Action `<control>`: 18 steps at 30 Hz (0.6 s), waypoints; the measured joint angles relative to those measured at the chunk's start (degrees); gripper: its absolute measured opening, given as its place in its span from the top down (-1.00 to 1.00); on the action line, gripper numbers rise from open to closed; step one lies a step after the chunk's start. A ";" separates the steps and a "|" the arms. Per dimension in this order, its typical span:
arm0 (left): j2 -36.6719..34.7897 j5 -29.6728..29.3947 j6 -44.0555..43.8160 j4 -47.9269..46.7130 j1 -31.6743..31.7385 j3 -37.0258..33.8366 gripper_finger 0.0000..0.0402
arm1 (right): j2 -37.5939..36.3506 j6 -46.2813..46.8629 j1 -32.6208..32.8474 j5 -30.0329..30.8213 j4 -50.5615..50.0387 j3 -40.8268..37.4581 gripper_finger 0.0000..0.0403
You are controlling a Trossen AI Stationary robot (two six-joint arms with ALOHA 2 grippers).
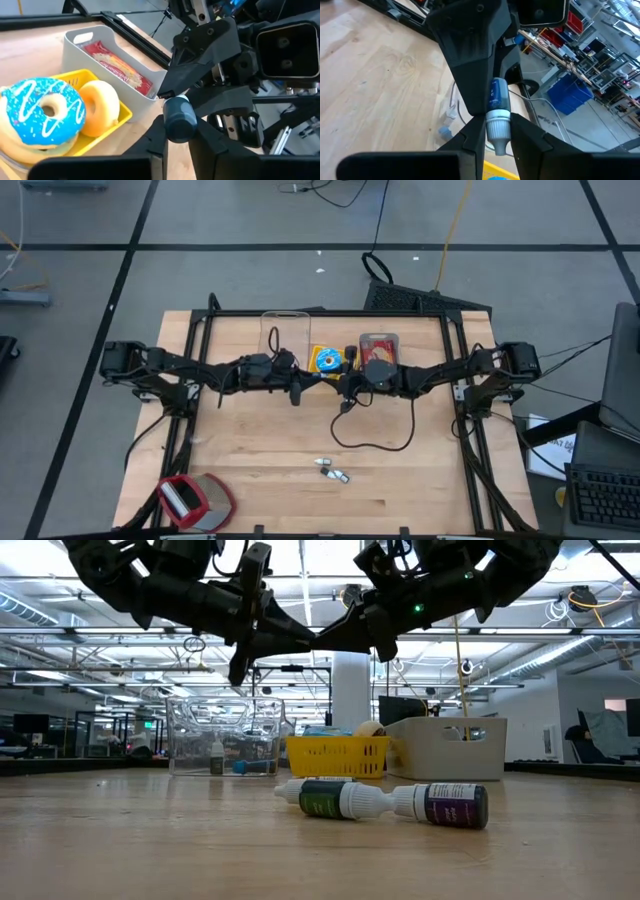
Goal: Pick & Place Food Item
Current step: Put the dark blue food coloring bottle into the transparent bin
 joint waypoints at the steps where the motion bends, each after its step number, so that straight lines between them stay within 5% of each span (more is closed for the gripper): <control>1: 0.00 0.14 0.64 0.04 0.26 0.00 0.76 | 0.00 0.06 0.00 0.00 0.02 0.00 0.67; 13: -0.21 -0.45 5.43 -0.26 1.72 0.00 0.76 | 0.00 2.51 -0.04 0.55 -0.22 0.02 0.48; 18: -5.16 -2.36 7.82 -7.86 3.25 -0.03 0.77 | -0.13 3.75 -0.02 -0.33 0.42 0.04 0.47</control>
